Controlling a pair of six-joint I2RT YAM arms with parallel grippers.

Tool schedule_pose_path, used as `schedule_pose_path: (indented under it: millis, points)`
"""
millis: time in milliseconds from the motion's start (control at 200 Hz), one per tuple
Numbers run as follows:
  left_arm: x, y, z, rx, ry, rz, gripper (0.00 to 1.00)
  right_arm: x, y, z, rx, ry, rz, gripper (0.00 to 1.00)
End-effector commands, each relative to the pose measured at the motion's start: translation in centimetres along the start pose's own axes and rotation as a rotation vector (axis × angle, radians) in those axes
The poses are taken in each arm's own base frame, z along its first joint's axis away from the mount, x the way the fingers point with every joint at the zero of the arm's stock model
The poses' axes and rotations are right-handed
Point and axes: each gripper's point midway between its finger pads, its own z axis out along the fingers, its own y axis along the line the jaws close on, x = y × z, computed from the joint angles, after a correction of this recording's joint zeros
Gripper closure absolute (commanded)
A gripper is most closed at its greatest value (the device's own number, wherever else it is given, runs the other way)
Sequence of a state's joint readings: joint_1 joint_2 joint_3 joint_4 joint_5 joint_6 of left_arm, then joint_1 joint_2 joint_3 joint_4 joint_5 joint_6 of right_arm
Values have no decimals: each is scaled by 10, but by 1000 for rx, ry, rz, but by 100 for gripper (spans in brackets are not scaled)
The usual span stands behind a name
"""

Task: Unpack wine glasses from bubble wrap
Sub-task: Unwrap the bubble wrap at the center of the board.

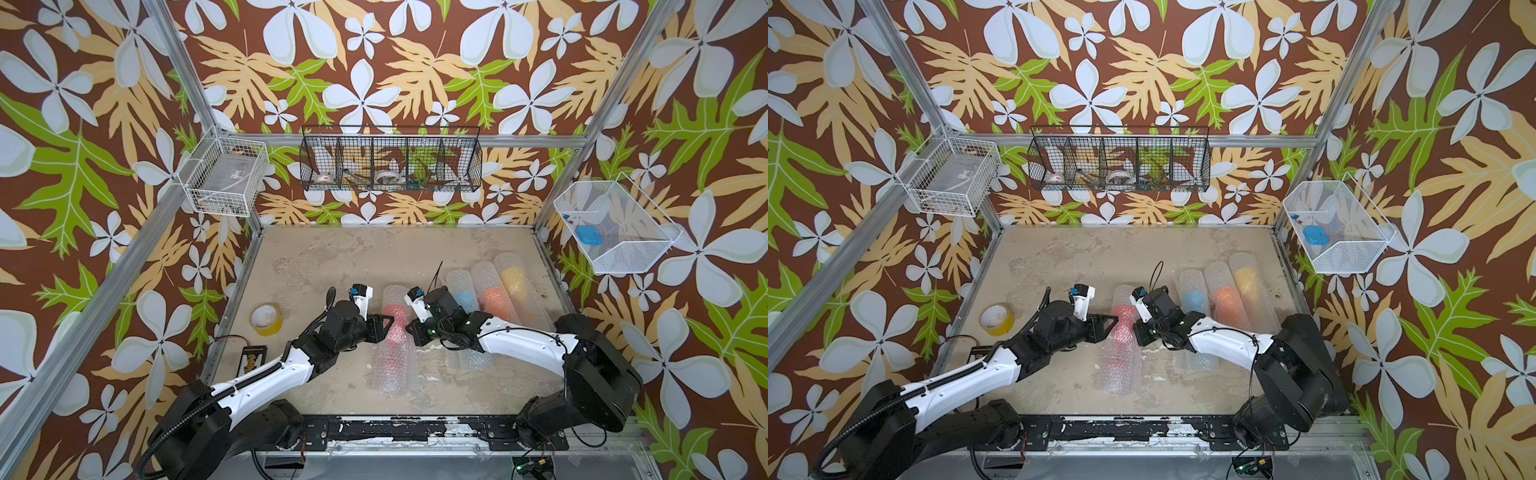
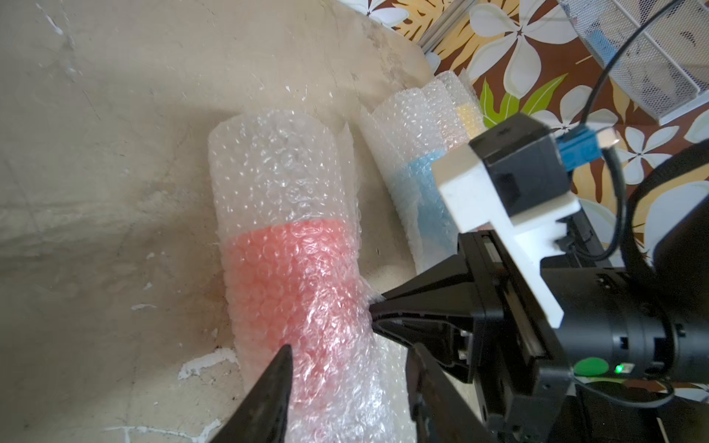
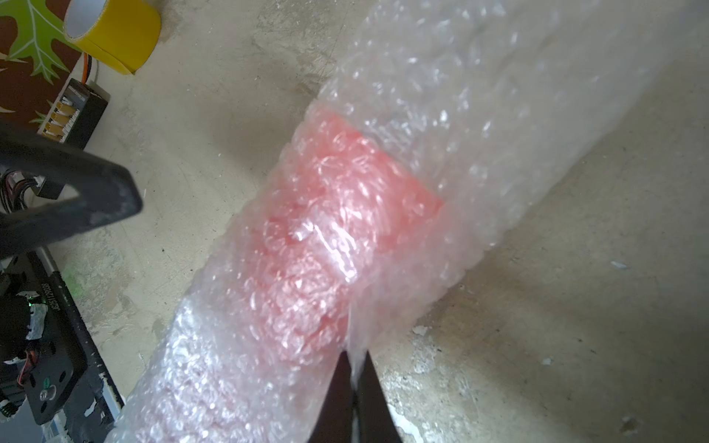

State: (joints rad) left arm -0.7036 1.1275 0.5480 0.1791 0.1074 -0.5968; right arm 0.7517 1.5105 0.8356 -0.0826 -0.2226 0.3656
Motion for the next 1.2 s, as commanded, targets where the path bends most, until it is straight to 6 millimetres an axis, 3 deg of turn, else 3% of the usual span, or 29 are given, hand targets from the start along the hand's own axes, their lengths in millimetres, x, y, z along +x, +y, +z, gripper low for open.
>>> schedule_pose_path:
  millis: [0, 145, 350, 831, 1191]
  points:
    - [5, 7, 1, -81, 17, 63, 52, -7, -1, -3, 17, -15, 4, 93]
    - [18, -3, 14, -81, 62, 91, 53, -13, 4, -6, 7, -27, 5, 93]
    - [29, 0, 33, -119, 107, 101, 51, -16, 12, -9, -5, -31, -5, 93]
    - [40, 16, 42, -185, 142, 111, 63, -16, 16, -5, -23, -27, -10, 93]
    - [37, 13, 40, -171, 127, 114, 97, -9, 9, 3, 4, 3, -22, 92]
